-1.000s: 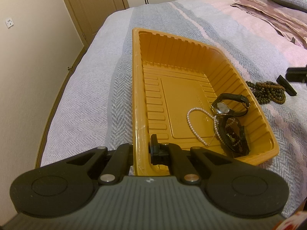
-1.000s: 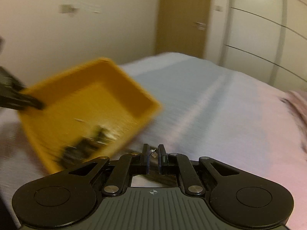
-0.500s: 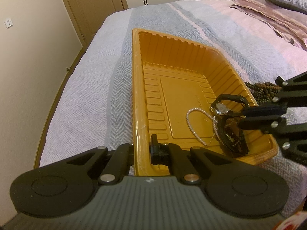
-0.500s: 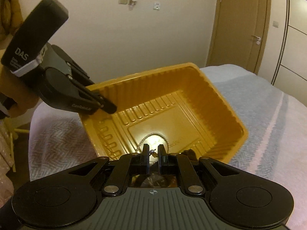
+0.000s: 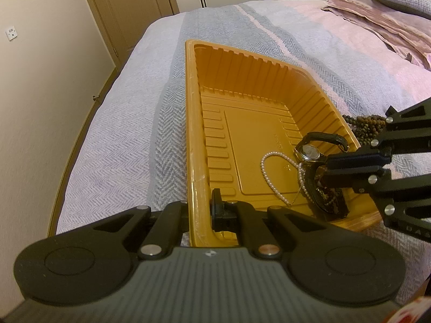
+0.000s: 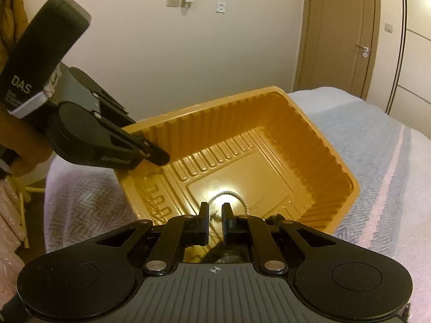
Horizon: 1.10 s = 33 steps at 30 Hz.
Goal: Organize jewelry
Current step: 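Carry the small earring into the orange tray and open the right gripper, then grasp the black cylindrical item on the bed with the right gripper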
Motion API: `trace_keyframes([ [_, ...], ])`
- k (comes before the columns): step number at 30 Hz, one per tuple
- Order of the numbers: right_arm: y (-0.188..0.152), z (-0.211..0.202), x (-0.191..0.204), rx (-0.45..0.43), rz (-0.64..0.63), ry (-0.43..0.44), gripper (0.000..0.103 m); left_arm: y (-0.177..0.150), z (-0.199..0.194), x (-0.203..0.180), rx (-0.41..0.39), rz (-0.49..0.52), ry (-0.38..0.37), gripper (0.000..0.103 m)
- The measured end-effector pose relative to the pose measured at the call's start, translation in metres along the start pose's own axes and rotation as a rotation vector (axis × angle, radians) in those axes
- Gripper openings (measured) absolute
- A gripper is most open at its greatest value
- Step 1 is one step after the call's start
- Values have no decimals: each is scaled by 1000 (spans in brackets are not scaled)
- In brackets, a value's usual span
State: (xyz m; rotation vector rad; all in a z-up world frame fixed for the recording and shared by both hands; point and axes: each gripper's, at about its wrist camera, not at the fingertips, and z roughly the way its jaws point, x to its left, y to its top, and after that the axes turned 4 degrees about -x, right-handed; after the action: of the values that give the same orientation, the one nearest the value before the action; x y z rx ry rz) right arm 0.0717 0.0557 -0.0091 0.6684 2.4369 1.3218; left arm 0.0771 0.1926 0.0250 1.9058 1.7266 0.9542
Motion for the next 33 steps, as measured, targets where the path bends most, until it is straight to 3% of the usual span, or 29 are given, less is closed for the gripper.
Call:
trace_keyframes([
  [3,-1,-4,-3,-17,18,-15,20,0,0,-1,1,0,1,3],
  [4,-1,-6,-5,-22,26,-27,33,0,0,-1,2,0,1,2],
  [5,-1,-9,-8,-27,38,-34,38,0,0,-1,2,-1,1,2],
  [11,-15,-41,-36,-62,143,-147,40,0,-1,0,0,-5,0,2],
  [22,-94,-102,-127,57,370,-547,41,-1,-1,0,-3,-9,1,2],
  [27,-110,-103,-159,116,385,-579,40,0,-1,-1,-1,-8,5,2],
  [33,-122,-78,-176,183,378,-537,40,0,0,-2,4,-8,13,2],
])
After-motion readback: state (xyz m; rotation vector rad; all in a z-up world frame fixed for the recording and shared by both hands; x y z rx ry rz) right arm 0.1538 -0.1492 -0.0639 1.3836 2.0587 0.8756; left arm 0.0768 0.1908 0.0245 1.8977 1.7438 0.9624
